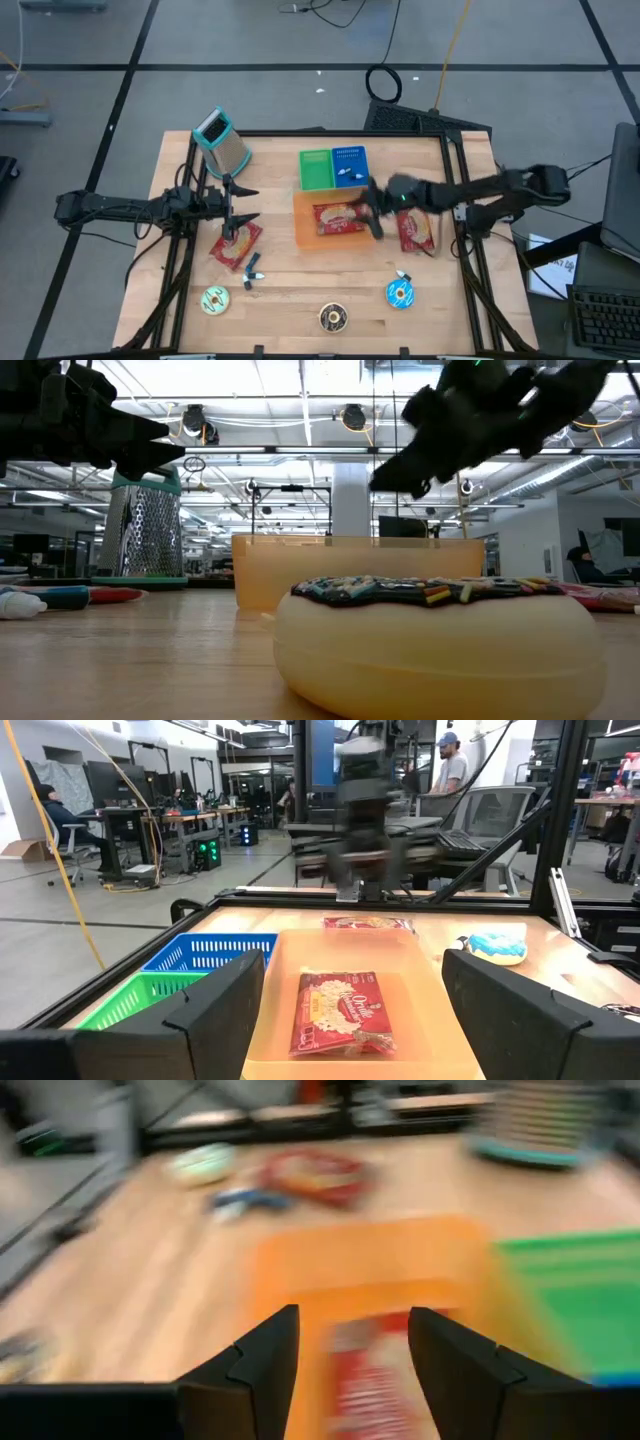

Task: Pick & Place Food Item
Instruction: Put the right violet food coloring bottle into the blue bin

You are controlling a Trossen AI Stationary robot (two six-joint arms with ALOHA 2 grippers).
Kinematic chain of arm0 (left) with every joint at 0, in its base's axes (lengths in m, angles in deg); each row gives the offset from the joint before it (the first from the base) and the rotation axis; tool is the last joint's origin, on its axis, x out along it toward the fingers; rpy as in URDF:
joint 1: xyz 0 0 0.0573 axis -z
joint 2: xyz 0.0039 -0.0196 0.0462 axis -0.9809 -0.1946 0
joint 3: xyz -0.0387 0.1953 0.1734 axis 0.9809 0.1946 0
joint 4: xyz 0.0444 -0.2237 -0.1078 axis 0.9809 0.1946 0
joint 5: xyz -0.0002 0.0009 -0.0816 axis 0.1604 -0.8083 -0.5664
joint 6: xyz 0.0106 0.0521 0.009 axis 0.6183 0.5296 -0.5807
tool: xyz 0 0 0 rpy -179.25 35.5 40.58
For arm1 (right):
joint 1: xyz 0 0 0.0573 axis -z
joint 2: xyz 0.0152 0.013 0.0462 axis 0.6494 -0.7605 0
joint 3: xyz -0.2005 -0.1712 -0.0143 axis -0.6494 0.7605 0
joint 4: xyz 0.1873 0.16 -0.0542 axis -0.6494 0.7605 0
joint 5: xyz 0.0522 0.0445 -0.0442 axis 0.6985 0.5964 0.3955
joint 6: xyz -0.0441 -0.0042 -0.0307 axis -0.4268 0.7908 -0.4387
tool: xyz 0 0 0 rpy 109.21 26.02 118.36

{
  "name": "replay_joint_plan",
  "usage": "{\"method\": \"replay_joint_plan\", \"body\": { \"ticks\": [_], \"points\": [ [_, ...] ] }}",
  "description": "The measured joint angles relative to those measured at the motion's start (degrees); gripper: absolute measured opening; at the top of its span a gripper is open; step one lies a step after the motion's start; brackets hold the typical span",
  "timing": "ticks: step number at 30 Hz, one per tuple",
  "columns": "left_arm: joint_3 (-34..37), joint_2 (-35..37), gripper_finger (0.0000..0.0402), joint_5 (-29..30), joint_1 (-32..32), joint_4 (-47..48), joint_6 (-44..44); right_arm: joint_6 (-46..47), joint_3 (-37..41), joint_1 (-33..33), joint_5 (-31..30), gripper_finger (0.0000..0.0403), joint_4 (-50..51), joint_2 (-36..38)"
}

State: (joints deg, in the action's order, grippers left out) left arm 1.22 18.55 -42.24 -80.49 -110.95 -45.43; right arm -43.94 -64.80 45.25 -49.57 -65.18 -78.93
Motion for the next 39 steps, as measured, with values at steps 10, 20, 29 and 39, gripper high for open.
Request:
{"method": "replay_joint_plan", "body": {
  "ticks": [10,20,29,39],
  "points": [
    [0.0,0.0,0.0306,0.0,0.0,0.0,0.0,20.2,0.0,-30.7,-24.1,0.018,27.5,7.6],
    [0.0,0.0,0.0306,0.0,0.0,0.0,0.0,49.1,0.0,-46.6,-29.8,0.018,45.0,3.5],
    [0.0,0.0,0.0306,0.0,0.0,0.0,0.0,55.4,-0.1,-50.8,-29.9,0.018,46.3,-1.3],
    [0.0,0.0,0.0306,0.0,0.0,0.0,0.0,56.5,-0.1,-51.0,-28.4,0.018,47.2,-2.4]
  ]
}}
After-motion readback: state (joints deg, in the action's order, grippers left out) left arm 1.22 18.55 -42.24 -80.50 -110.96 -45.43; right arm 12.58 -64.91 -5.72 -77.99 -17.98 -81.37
